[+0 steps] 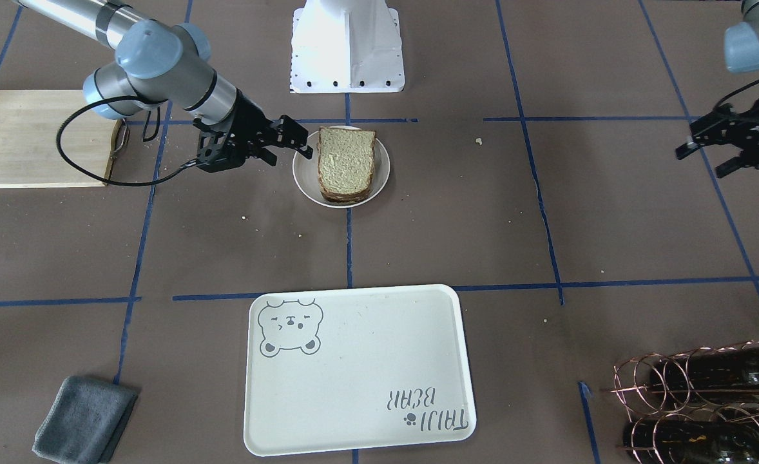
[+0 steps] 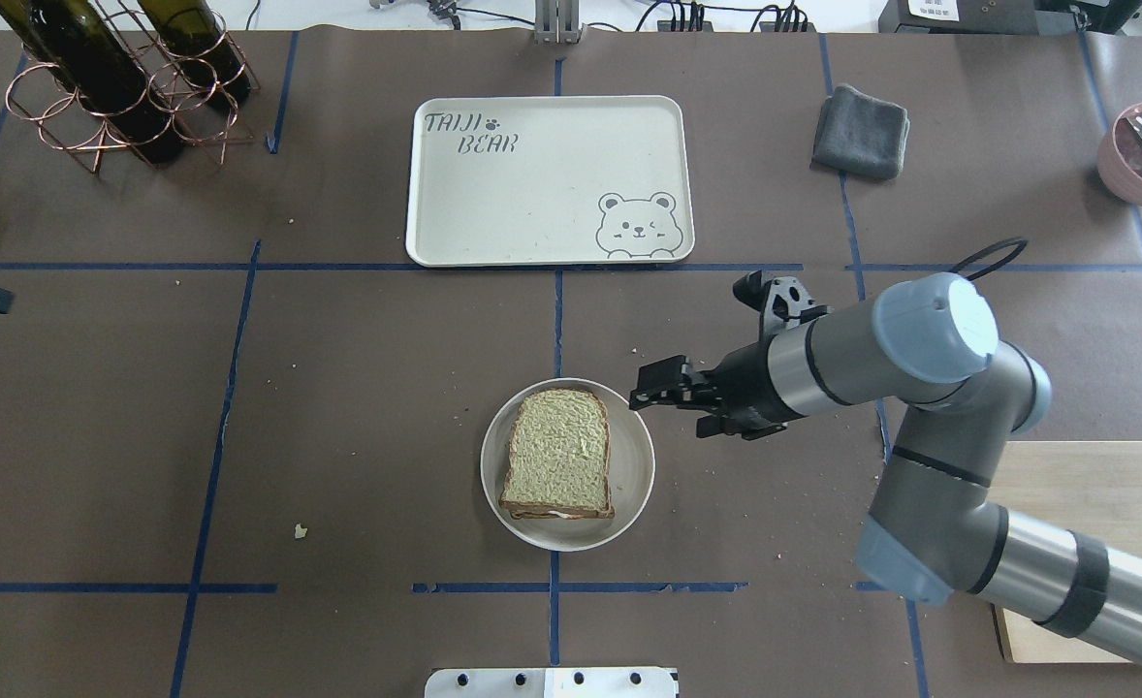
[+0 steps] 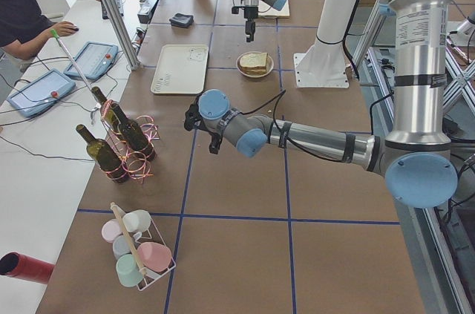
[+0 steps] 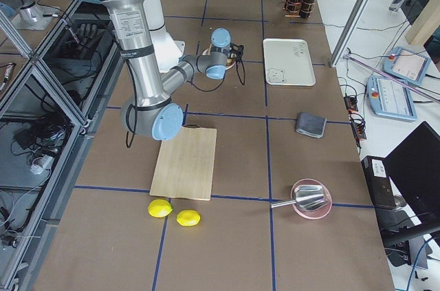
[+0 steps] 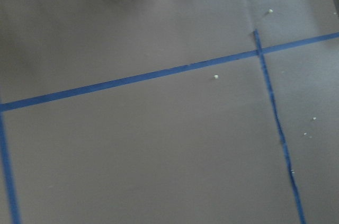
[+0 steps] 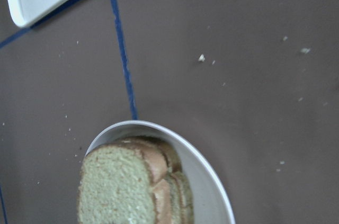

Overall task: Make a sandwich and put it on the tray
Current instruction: 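Open the right gripper and withdraw it from the sandwich while the left arm reaches in, then grasp the rim of the white plate with the left gripper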

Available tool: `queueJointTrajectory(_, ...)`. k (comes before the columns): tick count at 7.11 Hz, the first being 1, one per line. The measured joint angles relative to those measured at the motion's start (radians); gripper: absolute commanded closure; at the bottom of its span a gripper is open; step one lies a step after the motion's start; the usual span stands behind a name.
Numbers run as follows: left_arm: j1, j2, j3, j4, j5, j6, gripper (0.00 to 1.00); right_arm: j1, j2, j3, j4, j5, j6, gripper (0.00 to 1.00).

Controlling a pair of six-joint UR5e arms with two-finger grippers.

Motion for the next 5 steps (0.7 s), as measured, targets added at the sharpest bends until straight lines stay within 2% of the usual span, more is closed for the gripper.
queueJointTrajectory(1, 0.171, -0.068, -0.005, -0.133, 0.105, -0.322, 0.13, 0.076, -0.056, 0.024, 0.003, 0.058, -0.005, 0.0)
queueJointTrajectory(2, 0.33, -0.147, -0.006, -0.192, 0.218, -0.567, 0.34, 0.14, -0.096, 0.033, 0.006, 0.109, -0.014, 0.0)
queueJointTrajectory(3, 0.45, -0.215, -0.001, -0.201, 0.306, -0.726, 0.44, 0.175, -0.122, 0.035, 0.008, 0.134, -0.033, 0.0)
queueJointTrajectory(5, 0.653, -0.323, 0.017, -0.162, 0.51, -0.92, 0.44, 0.191, -0.14, 0.03, 0.01, 0.14, -0.065, 0.0)
